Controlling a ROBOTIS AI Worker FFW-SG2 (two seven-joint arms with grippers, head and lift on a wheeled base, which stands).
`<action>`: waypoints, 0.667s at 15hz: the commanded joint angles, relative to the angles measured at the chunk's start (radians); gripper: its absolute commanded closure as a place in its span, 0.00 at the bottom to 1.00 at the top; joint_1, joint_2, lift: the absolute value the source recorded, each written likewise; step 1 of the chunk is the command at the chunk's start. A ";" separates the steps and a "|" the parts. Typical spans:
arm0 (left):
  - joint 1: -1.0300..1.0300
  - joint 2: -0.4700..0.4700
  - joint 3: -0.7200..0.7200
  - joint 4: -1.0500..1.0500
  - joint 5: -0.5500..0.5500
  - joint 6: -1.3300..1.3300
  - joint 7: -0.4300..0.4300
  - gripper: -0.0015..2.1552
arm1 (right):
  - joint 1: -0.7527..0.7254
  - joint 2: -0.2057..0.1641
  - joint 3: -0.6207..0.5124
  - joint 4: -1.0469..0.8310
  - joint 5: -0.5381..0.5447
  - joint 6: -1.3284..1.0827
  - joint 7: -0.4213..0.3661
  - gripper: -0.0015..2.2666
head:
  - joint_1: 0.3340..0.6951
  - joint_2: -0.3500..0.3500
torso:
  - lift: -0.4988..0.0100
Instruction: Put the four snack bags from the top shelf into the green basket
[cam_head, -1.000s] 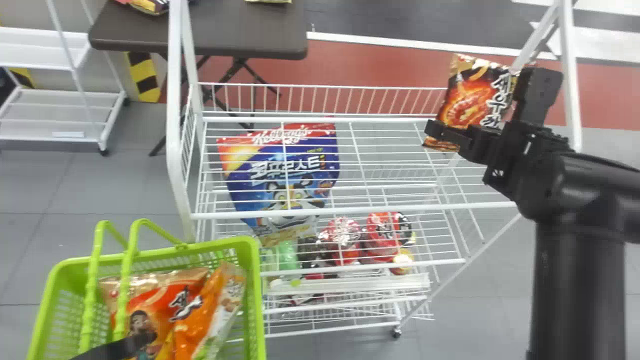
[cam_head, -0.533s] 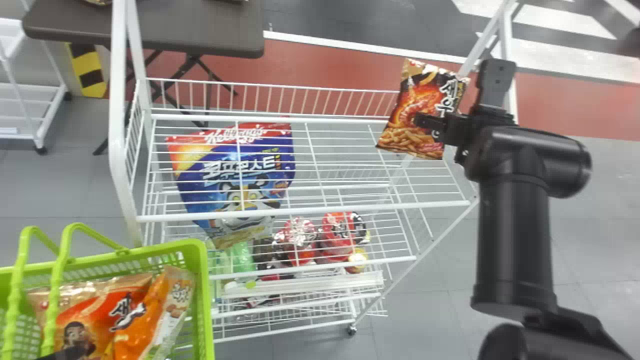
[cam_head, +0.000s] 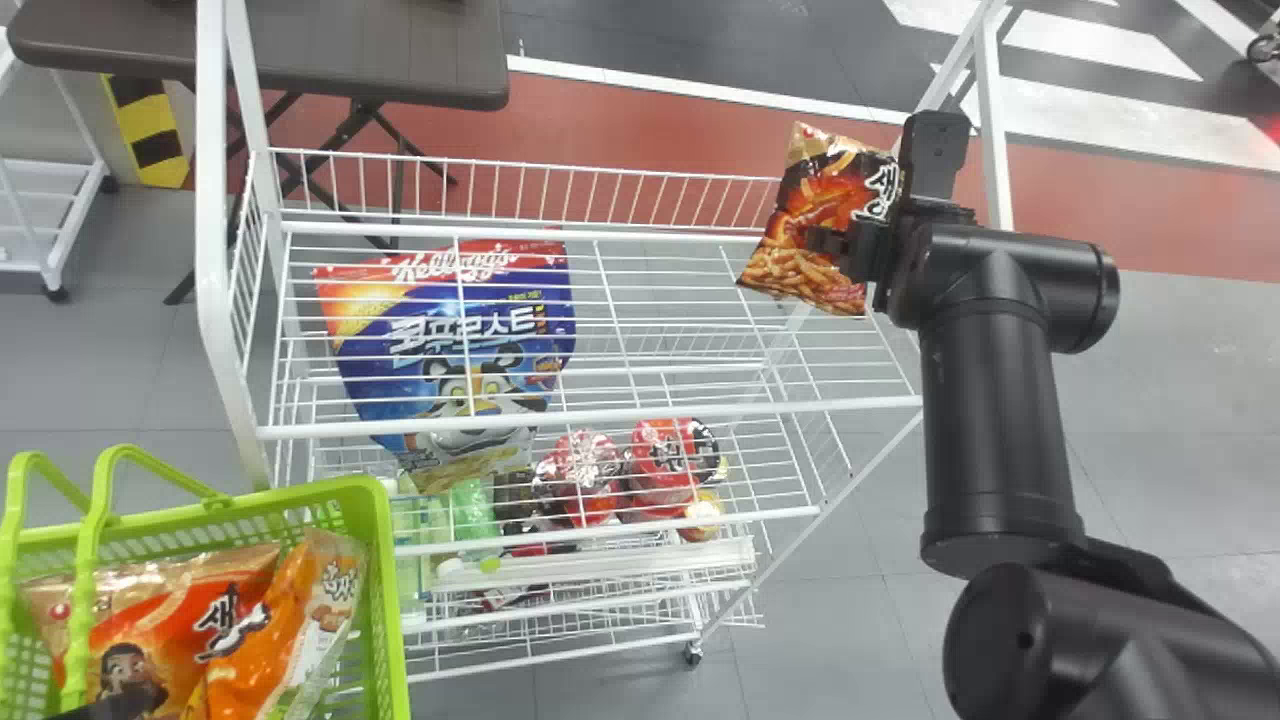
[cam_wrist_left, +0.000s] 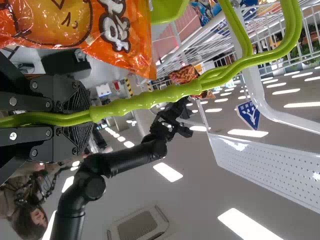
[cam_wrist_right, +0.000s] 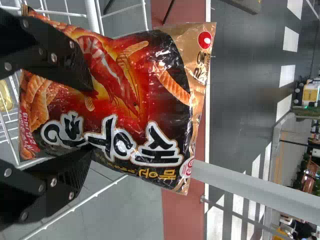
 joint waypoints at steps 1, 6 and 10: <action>0.000 0.000 0.001 0.001 0.002 0.000 -0.010 1.00 | 0.025 0.000 -0.008 -0.017 -0.026 0.003 0.003 1.00 | 1.00 0.10 | 0.98; 0.000 0.002 0.009 0.010 0.008 0.000 -0.010 1.00 | 0.163 0.000 -0.003 -0.262 -0.138 0.037 0.011 1.00 | 1.00 0.10 | 0.98; -0.002 0.002 0.013 0.017 0.009 0.000 -0.010 1.00 | 0.369 0.006 0.035 -0.661 -0.313 0.153 0.019 1.00 | 1.00 0.14 | 0.98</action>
